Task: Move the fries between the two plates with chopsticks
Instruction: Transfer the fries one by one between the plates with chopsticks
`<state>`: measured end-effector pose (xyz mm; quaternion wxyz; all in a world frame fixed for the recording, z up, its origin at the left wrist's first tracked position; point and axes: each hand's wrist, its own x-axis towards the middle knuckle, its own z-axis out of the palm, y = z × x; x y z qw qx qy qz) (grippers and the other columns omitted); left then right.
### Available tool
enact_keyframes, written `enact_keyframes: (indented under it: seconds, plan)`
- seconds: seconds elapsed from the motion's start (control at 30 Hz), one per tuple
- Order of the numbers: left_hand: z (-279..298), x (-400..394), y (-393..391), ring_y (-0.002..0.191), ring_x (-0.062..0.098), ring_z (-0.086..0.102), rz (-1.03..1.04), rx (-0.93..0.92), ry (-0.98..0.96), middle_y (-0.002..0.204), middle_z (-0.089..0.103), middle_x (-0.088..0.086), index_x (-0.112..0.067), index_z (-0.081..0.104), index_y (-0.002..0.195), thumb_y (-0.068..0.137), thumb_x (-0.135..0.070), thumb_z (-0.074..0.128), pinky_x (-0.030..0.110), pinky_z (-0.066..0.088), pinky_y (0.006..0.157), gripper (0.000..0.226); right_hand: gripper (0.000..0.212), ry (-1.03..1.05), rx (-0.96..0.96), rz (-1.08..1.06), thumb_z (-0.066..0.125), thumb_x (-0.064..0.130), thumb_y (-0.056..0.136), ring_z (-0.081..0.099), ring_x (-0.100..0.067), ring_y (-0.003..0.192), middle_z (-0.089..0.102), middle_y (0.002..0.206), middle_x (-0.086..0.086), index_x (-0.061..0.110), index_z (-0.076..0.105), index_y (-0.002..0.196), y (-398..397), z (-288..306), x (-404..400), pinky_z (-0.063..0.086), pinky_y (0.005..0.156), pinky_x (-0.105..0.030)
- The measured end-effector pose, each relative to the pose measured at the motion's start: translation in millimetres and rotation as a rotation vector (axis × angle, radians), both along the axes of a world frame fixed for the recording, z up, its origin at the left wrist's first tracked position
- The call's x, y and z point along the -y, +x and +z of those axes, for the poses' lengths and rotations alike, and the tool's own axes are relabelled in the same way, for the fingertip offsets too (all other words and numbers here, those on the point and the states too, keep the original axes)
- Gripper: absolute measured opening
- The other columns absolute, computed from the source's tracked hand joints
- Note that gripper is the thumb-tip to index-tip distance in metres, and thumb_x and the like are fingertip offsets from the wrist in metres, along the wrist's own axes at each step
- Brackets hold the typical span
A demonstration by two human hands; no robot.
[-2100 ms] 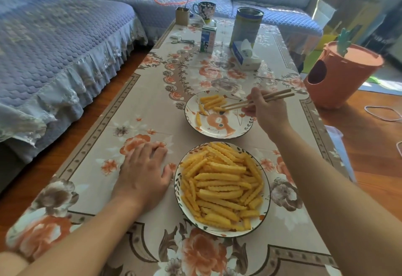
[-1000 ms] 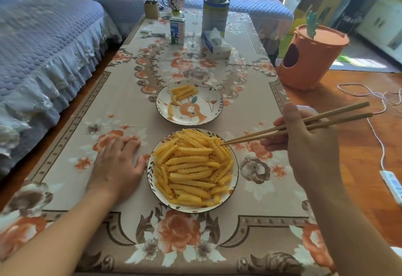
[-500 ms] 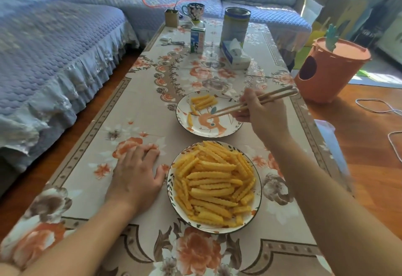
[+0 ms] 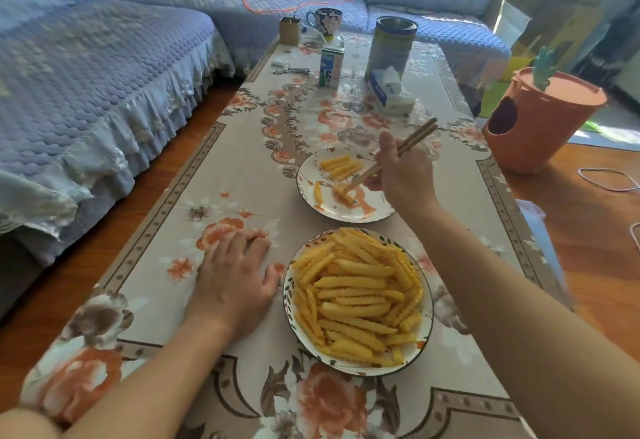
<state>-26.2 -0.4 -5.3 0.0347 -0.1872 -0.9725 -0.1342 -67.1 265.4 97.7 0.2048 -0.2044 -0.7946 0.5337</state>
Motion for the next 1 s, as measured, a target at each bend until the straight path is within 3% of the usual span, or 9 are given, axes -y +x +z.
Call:
enact_keyframes:
  seconds: [0.13, 0.27, 0.5, 0.7, 0.87, 1.0]
  plan:
    - [0.6, -0.4, -0.3, 0.133, 0.024, 0.039, 0.01, 0.008, 0.005, 0.139, 0.051, 0.003, -0.023, 0.056, 0.129, 0.09, -0.047, 0.037, 0.047, 0.033, 0.115, 0.049, 0.044, -0.314, -0.17, -0.106, 0.048, 0.04, 0.107, 0.075, -0.038, 0.068, 0.071, 0.069, -0.019, 0.004, 0.061, 0.085, 68.6, 20.4, -30.9, 0.065, 0.066, -0.045]
    - [2.2, -3.2, 1.2, 0.132, 0.027, 0.042, 0.023, 0.008, -0.012, 0.139, 0.053, 0.007, -0.021, 0.057, 0.131, 0.09, -0.046, 0.038, 0.048, 0.033, 0.114, 0.052, 0.044, -0.5, -0.202, -0.196, 0.045, 0.042, 0.107, 0.075, -0.038, 0.07, 0.07, 0.063, -0.012, 0.005, 0.058, 0.088, 151.0, 25.1, -44.0, 0.064, 0.071, -0.046]
    - [2.5, -5.9, 2.8, 0.136, 0.03, 0.039, 0.045, 0.036, -0.013, 0.143, 0.051, 0.009, -0.019, 0.055, 0.135, 0.097, -0.038, 0.052, 0.051, 0.031, 0.115, 0.042, 0.043, -0.381, -0.17, -0.176, 0.044, 0.033, 0.108, 0.072, -0.029, 0.053, 0.071, 0.062, -0.011, 0.002, 0.059, 0.082, 212.1, 5.6, -39.0, 0.061, 0.052, -0.034]
    - [3.8, -5.4, 1.8, 0.134, 0.029, 0.041, 0.028, 0.038, -0.003, 0.141, 0.052, 0.007, -0.02, 0.055, 0.136, 0.093, -0.046, 0.041, 0.051, 0.035, 0.114, 0.053, 0.039, -0.332, -0.175, -0.126, 0.049, 0.03, 0.106, 0.072, -0.033, 0.056, 0.071, 0.064, -0.015, 0.005, 0.065, 0.08, 212.4, 1.5, -40.5, 0.062, 0.052, -0.036]
    - [2.5, -6.0, 1.8, 0.133, 0.028, 0.042, 0.025, 0.023, -0.012, 0.14, 0.052, 0.008, -0.019, 0.055, 0.136, 0.097, -0.038, 0.053, 0.05, 0.035, 0.113, 0.044, 0.041, -0.339, -0.22, -0.19, 0.048, 0.03, 0.107, 0.071, -0.032, 0.054, 0.07, 0.061, -0.013, -0.003, 0.063, 0.087, 210.1, 8.2, -52.0, 0.06, 0.05, -0.032]
    - [2.7, -5.5, 1.7, 0.127, 0.028, 0.045, 0.013, 0.005, -0.022, 0.133, 0.053, 0.007, -0.019, 0.057, 0.13, 0.095, -0.041, 0.045, 0.049, 0.038, 0.108, 0.044, 0.037, -0.4, -0.266, -0.272, 0.051, 0.033, 0.107, 0.073, -0.029, 0.059, 0.069, 0.062, -0.008, 0.007, 0.065, 0.086, 192.5, 11.9, -59.3, 0.064, 0.059, -0.036]
